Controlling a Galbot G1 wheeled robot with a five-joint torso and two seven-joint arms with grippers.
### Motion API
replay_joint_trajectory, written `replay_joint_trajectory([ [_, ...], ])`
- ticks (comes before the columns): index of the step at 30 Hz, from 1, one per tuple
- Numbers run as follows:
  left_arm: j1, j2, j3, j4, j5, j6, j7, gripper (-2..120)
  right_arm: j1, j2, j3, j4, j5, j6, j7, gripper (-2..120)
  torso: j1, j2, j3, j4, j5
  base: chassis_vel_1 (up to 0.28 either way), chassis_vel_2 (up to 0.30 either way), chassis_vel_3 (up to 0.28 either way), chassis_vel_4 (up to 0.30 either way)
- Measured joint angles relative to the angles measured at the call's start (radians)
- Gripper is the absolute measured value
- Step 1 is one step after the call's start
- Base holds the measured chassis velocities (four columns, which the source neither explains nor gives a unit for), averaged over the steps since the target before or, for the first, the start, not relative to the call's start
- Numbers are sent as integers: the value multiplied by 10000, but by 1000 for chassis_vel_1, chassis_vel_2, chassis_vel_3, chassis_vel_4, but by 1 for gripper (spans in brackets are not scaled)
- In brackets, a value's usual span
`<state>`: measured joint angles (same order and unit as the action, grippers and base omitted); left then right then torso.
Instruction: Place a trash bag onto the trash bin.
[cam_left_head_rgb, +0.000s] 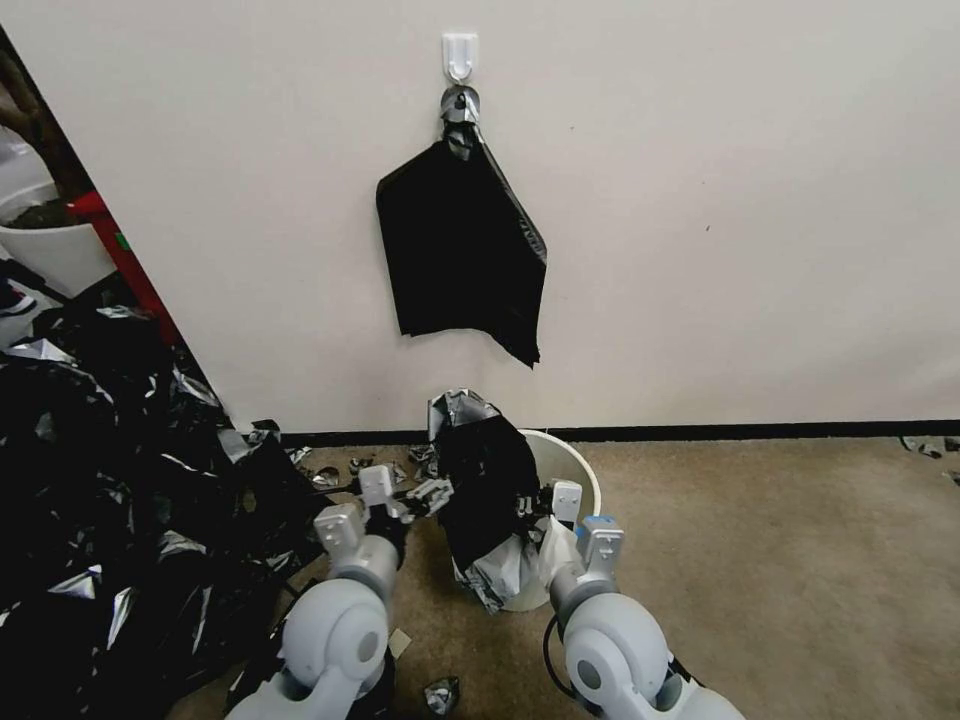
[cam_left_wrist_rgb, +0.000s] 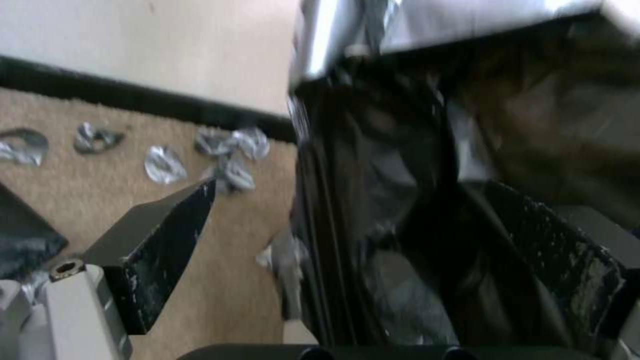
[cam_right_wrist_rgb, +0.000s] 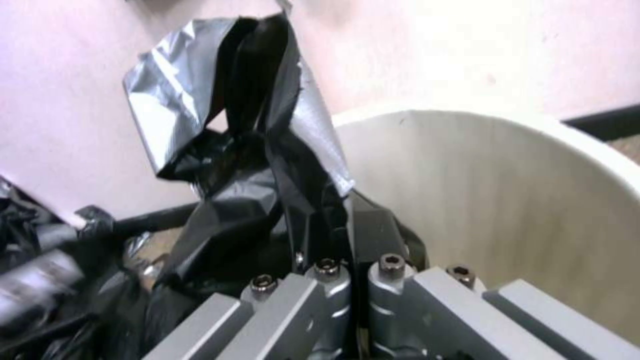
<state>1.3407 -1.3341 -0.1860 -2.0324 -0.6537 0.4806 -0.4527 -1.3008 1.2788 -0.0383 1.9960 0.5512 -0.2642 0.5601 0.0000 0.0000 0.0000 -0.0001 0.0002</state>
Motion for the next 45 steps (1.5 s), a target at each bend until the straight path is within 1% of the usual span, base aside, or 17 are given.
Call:
replay_joint_trajectory([
  [5, -326, -263, 487, 386, 199, 498, -416, 100, -105, 74, -33, 87, -402, 129, 1, 0, 0, 0, 0, 1, -1, 0, 0, 0, 0],
  [9, -492, -474, 681, 661, 228, 560, -653, 93, -169, 101, -49, 94, -579, 161, -16, 0, 0, 0, 0, 1, -1, 0, 0, 0, 0],
  [16, -710, -614, 854, 1217, 251, 885, -972, 66, -242, 98, -23, 100, -964, 294, -58, 0, 0, 0, 0, 1, -1, 0, 0, 0, 0],
  [17, -710, -614, 854, 1217, 251, 885, -972, 66, -242, 98, -23, 100, -964, 294, -58, 0, 0, 0, 0, 1, -1, 0, 0, 0, 0],
  [20, -818, -604, 870, 1390, 223, 1076, -999, 51, -240, 88, -19, 70, -1147, 434, -81, 0, 0, 0, 0, 1, -1, 0, 0, 0, 0],
  [22, -859, -594, 869, 1458, 155, 1161, -999, 48, -241, 86, -20, 54, -1181, 476, -87, 0, 0, 0, 0, 1, -1, 0, 0, 0, 0],
  [27, -956, -572, 735, 1618, -165, 1403, -944, 25, -244, 50, 20, -11, -1233, 593, -97, 0, 0, 1, -1, 3, 0, 0, 0, 0, 0],
  [29, -956, -558, 709, 1629, -179, 1398, -915, 21, -243, 42, 41, -18, -1254, 624, -98, 0, 0, 1, -1, 3, 0, 0, 0, 0, 0],
  [33, -866, -393, 588, 1604, -33, 1044, -553, 9, -227, 8, 187, -44, -1557, 820, -133, 0, 0, 0, 0, 0, -4, 0, 0, 0, 0],
  [34, -768, -204, 495, 1515, 330, 733, -121, 4, -196, -24, 309, -61, -1840, 944, -234, 0, 0, 0, 0, -1, -7, 0, 0, 0, 0],
  [36, -711, -86, 422, 1449, 552, 547, 88, 3, -176, -44, 374, -69, -1970, 988, -292, 0, 0, 0, 0, -1, -6, 0, 0, 0, 0],
  [38, -494, 276, 142, 1244, 1348, -102, 861, 3, -117, -116, 563, -70, -2237, 1037, -411, 0, 0, 0, 0, 2, -3, 0, 0, 0, 0],
  [39, -494, 276, 142, 1244, 1348, -102, 861, 3, -117, -116, 563, -70, -2237, 1037, -411, 0, 0, 0, 0, 2, -3, 0, 0, 0, 0],
  [41, -293, 536, -165, 1101, 1898, -710, 1565, 3, -111, -209, 724, -22, -2279, 1035, -435, 0, 0, 0, 0, 1, -3, 0, 0, 0, 0],
  [42, -293, 536, -165, 1101, 1898, -710, 1565, 3, -111, -209, 724, -22, -2279, 1035, -435, 0, 0, 0, 0, 1, -3, 0, 0, 0, 0],
  [44, -144, 709, -530, 992, 2115, -1349, 2192, 3, -184, -279, 896, 37, -2164, 997, -431, 0, 0, 0, 0, 2, -1, 0, 0, 0, 0],
  [45, -144, 709, -530, 992, 2115, -1349, 2192, 3, -184, -279, 896, 37, -2164, 997, -431, 0, 0, 0, 0, 2, -1, 0, 0, 0, 0],
])
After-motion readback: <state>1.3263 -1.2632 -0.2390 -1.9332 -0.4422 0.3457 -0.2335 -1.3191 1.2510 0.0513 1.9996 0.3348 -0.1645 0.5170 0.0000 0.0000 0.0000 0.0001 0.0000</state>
